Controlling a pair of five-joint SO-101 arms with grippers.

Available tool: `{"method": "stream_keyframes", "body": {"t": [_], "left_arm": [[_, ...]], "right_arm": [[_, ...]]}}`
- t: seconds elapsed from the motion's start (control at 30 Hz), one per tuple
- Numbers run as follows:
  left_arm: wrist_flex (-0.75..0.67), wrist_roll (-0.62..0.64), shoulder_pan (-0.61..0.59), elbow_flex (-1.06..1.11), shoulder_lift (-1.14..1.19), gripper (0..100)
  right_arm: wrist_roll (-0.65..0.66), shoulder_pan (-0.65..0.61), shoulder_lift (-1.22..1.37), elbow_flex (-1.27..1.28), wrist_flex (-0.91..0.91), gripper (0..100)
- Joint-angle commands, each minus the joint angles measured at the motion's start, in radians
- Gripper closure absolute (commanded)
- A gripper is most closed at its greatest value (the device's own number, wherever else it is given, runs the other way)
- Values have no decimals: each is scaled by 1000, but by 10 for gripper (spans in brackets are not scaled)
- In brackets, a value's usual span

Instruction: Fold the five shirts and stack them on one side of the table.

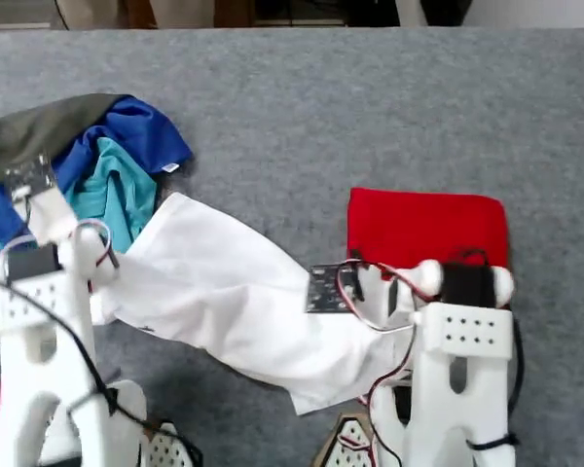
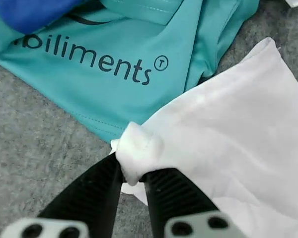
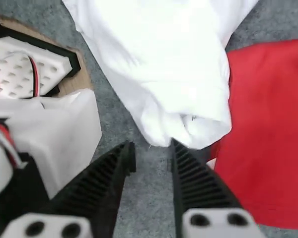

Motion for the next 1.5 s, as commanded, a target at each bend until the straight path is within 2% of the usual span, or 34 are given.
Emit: {"method": "stream_keyframes", "body": {"t": [0.0, 0.1, 0.17, 0.4, 0.6, 0.7, 0.77, 0.87, 1.07, 1.2, 1.47], "left_arm": [[-49, 37, 6, -133, 171, 981], [-77, 86, 2, -213, 295, 981], [-78, 121, 2, -264, 357, 981], [-84, 187, 2, -407, 521, 981], [-84, 209, 2, -463, 618, 981], [-84, 204, 0, -466, 651, 981], [-86, 204, 0, -468, 668, 981], [-86, 204, 0, -468, 674, 981], [-127, 233, -31, -468, 670, 981], [-123, 232, -26, -468, 671, 981], [-129, 232, -25, -468, 679, 981]], "right_arm": [[-138, -232, 5, 28, 23, 881], [-295, -490, 8, 24, -6, 864], [-330, -584, 10, 22, -35, 864], [-394, -601, 272, 59, -252, 864], [-465, -601, 550, 54, -499, 868], [-468, -595, 630, 54, -537, 900], [-470, -590, 642, 54, -555, 990], [-470, -539, 631, 28, -559, 991], [-425, -352, 636, -188, -496, 998], [-408, -275, 680, -343, -537, 998], [-545, -232, 983, -616, -747, 996]]}}
